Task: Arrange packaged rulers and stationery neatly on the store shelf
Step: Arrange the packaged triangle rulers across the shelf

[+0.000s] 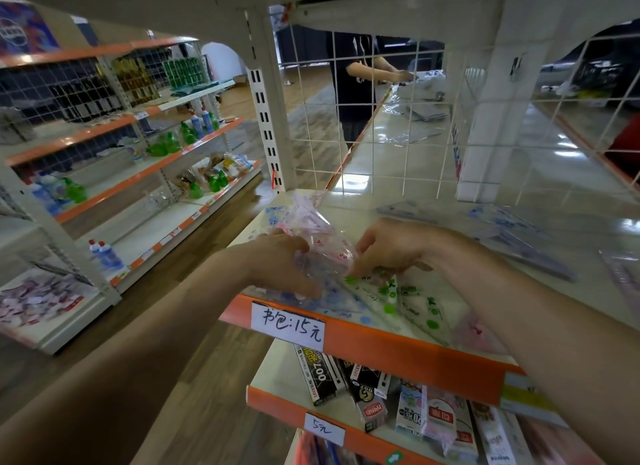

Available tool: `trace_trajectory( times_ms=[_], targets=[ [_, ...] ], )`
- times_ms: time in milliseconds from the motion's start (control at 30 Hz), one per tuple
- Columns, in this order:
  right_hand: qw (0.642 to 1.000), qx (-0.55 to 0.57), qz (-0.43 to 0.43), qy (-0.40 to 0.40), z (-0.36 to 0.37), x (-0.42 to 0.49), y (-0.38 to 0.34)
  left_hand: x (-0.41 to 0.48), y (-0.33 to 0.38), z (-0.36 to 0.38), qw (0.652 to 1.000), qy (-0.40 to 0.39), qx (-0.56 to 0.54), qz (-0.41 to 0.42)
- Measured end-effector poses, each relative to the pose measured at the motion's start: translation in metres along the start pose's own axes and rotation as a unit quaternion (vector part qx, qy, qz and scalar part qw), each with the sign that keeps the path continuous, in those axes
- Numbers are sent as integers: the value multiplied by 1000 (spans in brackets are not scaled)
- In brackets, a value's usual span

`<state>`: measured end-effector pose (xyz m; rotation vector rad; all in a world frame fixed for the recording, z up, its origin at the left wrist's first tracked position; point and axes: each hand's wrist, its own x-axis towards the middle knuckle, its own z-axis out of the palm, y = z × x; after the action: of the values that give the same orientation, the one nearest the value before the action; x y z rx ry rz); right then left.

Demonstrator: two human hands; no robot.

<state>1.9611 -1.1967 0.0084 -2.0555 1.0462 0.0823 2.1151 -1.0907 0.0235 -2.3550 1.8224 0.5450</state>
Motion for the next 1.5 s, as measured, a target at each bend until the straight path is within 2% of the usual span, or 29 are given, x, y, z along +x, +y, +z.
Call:
trace_trajectory(
  times_ms=[167,267,400,467,533,567,633,733,767,800,833,900,967,1033,1233,1333,1400,1500],
  targets=[
    [982,186,9,-4,-9,-6,16,2,-3,-3,1000,-9,-16,-7],
    [966,257,17,-7,-18,-15,23,1,-7,-7,996,-9,-82,-15],
    [942,335,26,1,-30,-28,32,0,-5,-11,988,70,-139,-16],
    [935,354,14,13,-38,-36,37,0,-1,-11,968,128,-216,0],
    [925,380,-6,30,-46,-44,39,2,3,-12,928,137,-347,2],
    [919,392,-18,37,-49,-48,40,3,8,-12,898,111,-426,0],
    [913,404,-44,38,-48,-51,36,4,21,-7,812,26,-583,9],
    [917,390,-76,35,-38,-52,28,9,42,6,658,-55,-750,29],
    [920,382,-81,45,-35,-50,26,11,48,10,623,-67,-778,38],
    [923,370,-85,67,-32,-49,25,11,54,13,603,-80,-792,48],
    [924,358,-87,99,-29,-47,24,10,59,16,597,-95,-795,58],
    [919,350,-88,158,-26,-44,25,8,70,19,615,-119,-776,75],
    [910,363,-89,177,-24,-43,26,8,78,21,644,-109,-752,83],
    [900,382,-85,192,-28,-47,30,10,80,21,654,-90,-748,66],
    [869,420,-47,257,-55,-81,60,20,64,14,604,-51,-795,0],
    [871,420,-36,250,-55,-100,76,23,73,9,595,-46,-802,23],
    [884,394,-22,250,-51,-113,85,22,90,8,615,-60,-784,59],
    [904,308,0,295,-48,-130,99,22,116,12,679,-53,-728,81]
  ],
)
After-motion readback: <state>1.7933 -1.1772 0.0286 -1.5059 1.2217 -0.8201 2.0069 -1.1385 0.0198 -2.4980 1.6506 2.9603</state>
